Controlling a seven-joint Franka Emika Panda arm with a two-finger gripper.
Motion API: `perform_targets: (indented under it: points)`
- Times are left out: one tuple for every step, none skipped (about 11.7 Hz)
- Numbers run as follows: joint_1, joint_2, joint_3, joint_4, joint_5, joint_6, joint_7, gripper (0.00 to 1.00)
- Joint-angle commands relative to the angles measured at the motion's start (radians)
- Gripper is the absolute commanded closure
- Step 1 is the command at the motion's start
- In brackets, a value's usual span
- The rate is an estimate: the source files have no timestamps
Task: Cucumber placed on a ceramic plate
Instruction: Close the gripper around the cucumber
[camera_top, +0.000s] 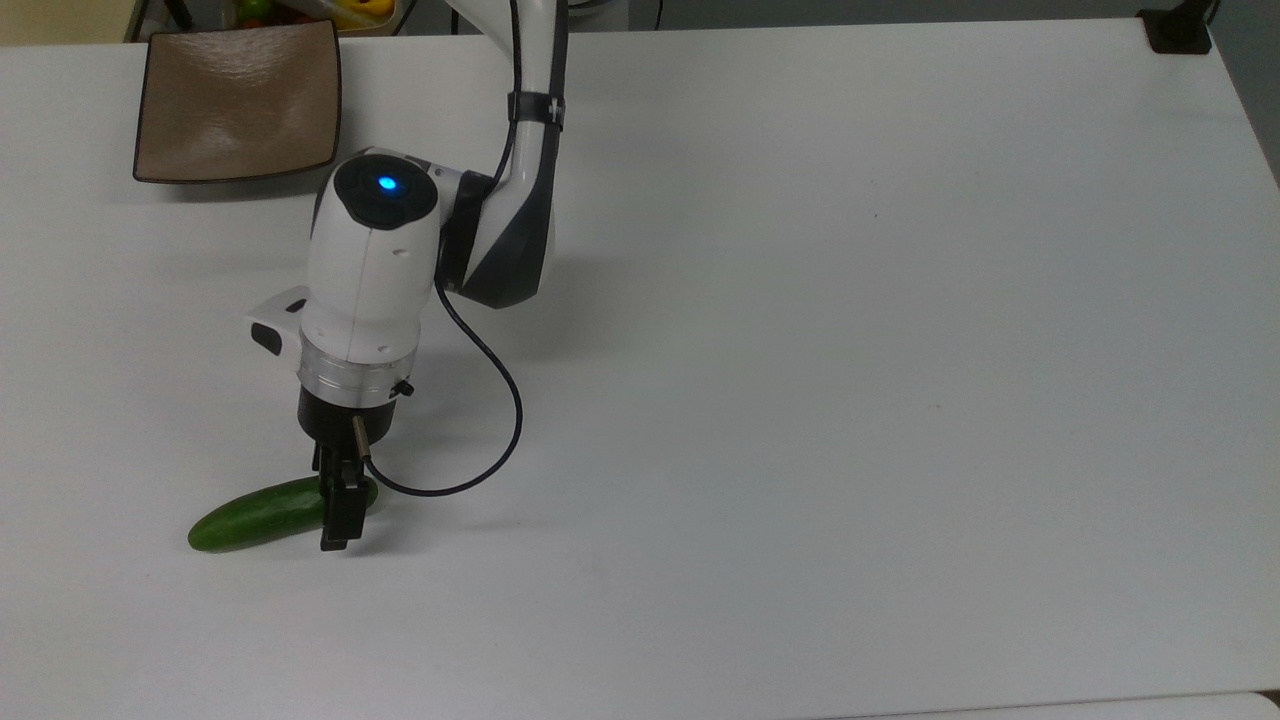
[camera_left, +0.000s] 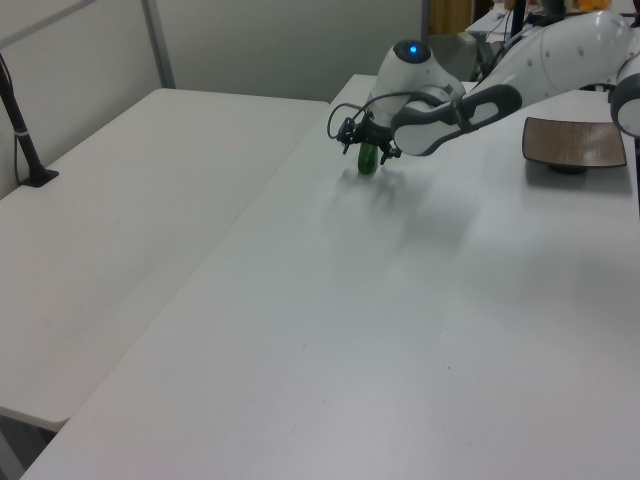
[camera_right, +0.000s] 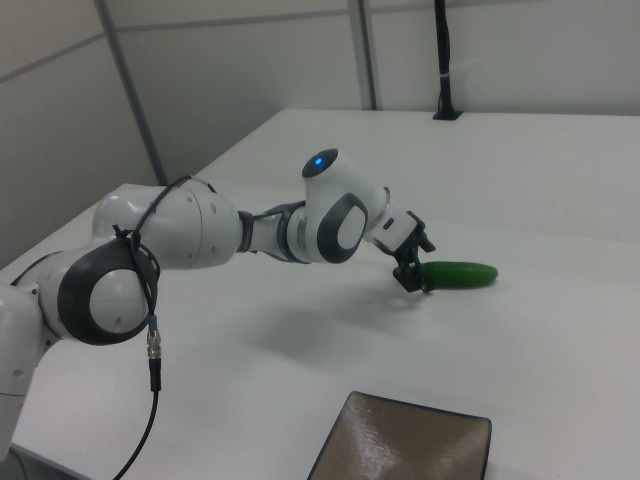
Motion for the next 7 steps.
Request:
perform_targets:
  points:
    - [0.014, 0.038, -0.019, 0.019, -0.03, 0.035, 0.018, 0.54]
    - [0.012, 0.038, -0.019, 0.019, -0.03, 0.036, 0.0, 0.75]
    - [0.012, 0.038, -0.018, 0.017, -0.03, 0.041, -0.049, 0.82]
    - [0.012, 0.035, -0.015, 0.016, -0.03, 0.043, -0.076, 0.84]
    - [0.012, 0.031, -0.012, 0.016, -0.03, 0.043, -0.077, 0.84]
    - [0.009, 0.008, -0.012, 0.01, -0.03, 0.043, -0.079, 0.84]
    - [-0.003, -0.026, -0.007, -0.001, -0.03, 0.041, -0.082, 0.84]
